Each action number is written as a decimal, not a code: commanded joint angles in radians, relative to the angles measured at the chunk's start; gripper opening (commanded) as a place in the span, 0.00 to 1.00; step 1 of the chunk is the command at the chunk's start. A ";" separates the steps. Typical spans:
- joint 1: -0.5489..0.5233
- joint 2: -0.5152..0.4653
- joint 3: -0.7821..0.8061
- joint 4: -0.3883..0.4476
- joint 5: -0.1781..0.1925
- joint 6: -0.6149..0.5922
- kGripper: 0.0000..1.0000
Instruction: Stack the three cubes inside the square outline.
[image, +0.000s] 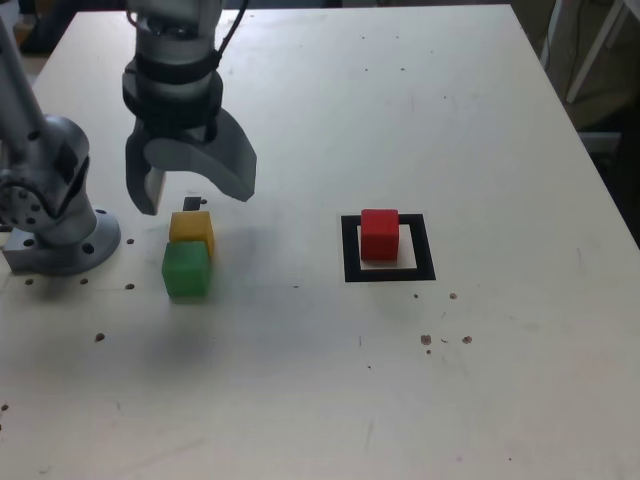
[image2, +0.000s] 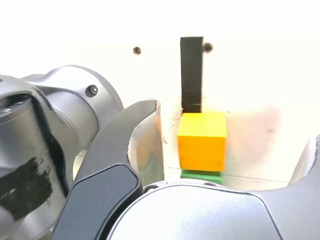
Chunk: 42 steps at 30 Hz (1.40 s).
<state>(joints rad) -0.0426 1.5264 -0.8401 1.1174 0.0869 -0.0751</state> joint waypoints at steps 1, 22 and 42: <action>0.001 -0.002 0.017 -0.025 -0.007 -0.002 0.99; 0.001 0.100 0.065 -0.139 -0.077 -0.002 0.64; 0.001 0.098 0.067 -0.146 -0.079 -0.005 0.30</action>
<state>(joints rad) -0.0426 1.6228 -0.7741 0.9694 0.0101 -0.0784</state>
